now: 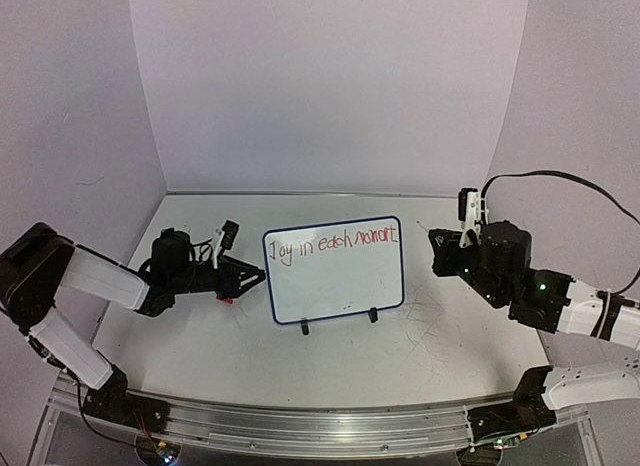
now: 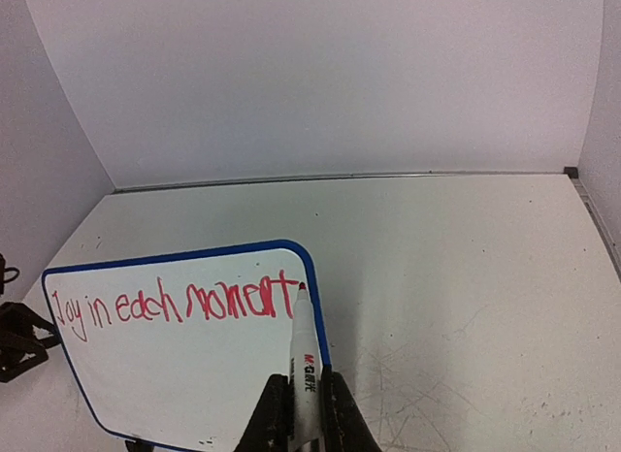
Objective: Write a sentence on the whiteboard
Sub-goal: Pick up the pen cap from the center of the board.
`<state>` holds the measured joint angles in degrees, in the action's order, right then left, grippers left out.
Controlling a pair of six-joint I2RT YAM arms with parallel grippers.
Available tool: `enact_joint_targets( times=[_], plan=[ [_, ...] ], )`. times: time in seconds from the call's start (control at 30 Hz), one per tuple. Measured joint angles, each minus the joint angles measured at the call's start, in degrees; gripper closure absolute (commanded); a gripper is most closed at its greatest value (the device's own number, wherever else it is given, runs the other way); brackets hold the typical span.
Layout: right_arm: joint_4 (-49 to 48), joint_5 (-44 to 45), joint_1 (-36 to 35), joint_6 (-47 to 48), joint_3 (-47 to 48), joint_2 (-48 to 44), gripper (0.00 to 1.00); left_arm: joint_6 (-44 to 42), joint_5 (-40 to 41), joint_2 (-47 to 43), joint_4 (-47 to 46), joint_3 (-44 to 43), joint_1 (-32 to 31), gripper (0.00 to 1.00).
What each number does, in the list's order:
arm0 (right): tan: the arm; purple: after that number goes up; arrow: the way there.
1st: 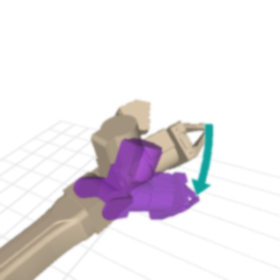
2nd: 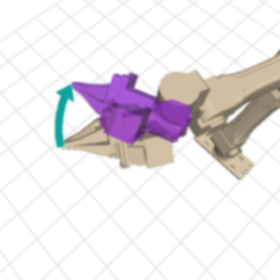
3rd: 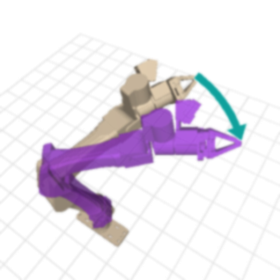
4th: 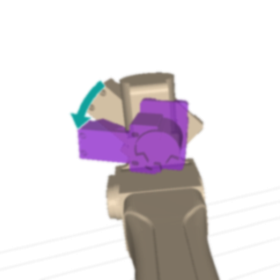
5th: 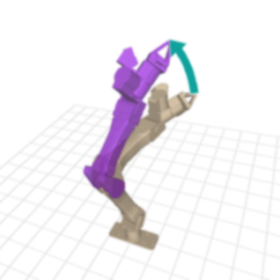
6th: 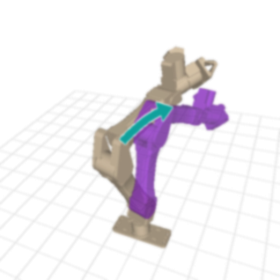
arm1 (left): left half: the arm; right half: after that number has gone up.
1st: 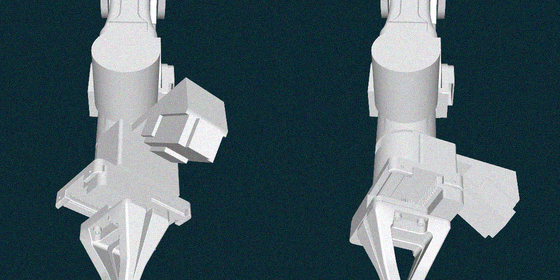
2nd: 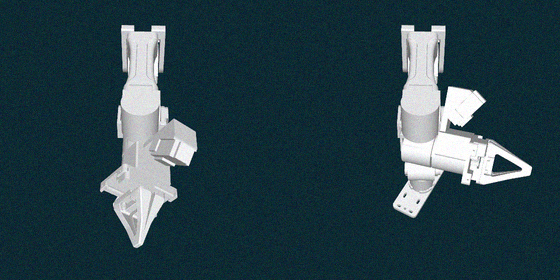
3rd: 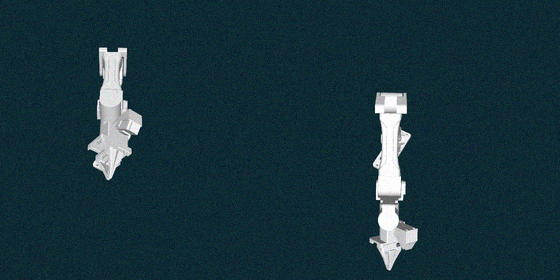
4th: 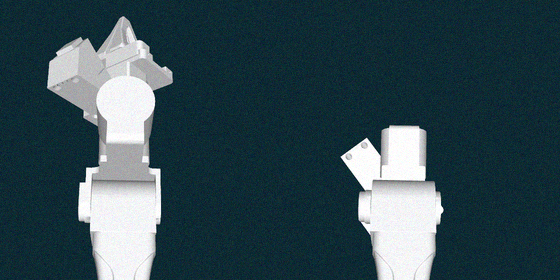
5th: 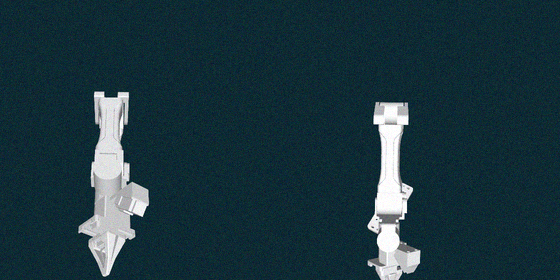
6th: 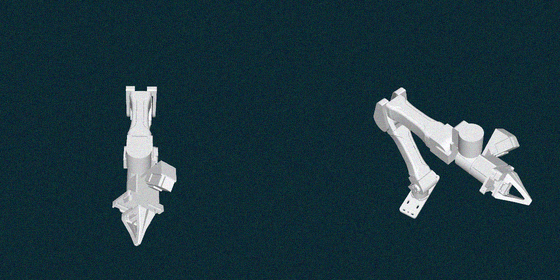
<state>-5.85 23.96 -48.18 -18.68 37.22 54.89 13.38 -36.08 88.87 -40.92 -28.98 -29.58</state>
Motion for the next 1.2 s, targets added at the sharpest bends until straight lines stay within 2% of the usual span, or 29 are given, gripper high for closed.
enact_joint_targets(
  times=[0.23,0.37,0.47,0.57,0.77,0.87,1.0,1.2],
  plan=[
    [-0.15,-1.35,0.00,5.37,0.93,-0.04,1.00,6.78,7.20,-22.13,8.60,7.48,0.00,0.47],
    [-1.50,-2.60,0.00,6.63,0.62,-0.20,1.00,15.56,16.67,-34.32,19.79,8.87,0.00,0.40],
    [-3.61,-3.78,0.00,6.93,-0.74,-0.56,1.00,24.74,24.28,-37.82,29.77,7.79,0.04,0.38],
    [-5.42,-5.50,0.00,6.93,-2.39,-0.59,1.00,32.41,29.13,-34.75,39.84,4.36,0.22,0.38],
    [-7.11,-8.58,0.00,6.85,-4.29,-0.92,1.00,41.61,33.00,-17.77,52.81,-5.97,0.28,0.42],
    [-7.96,-9.47,0.00,6.44,-5.62,-2.49,1.00,45.21,34.87,-10.53,55.12,-10.88,0.28,0.41],
    [-9.12,-10.19,0.00,4.81,-8.35,-4.94,1.00,49.06,36.79,-4.20,56.42,-15.13,0.28,0.46],
    [-10.76,-10.59,0.00,2.34,-11.91,-6.24,1.00,56.44,38.27,3.73,57.79,-19.49,0.26,0.48]
  ],
)
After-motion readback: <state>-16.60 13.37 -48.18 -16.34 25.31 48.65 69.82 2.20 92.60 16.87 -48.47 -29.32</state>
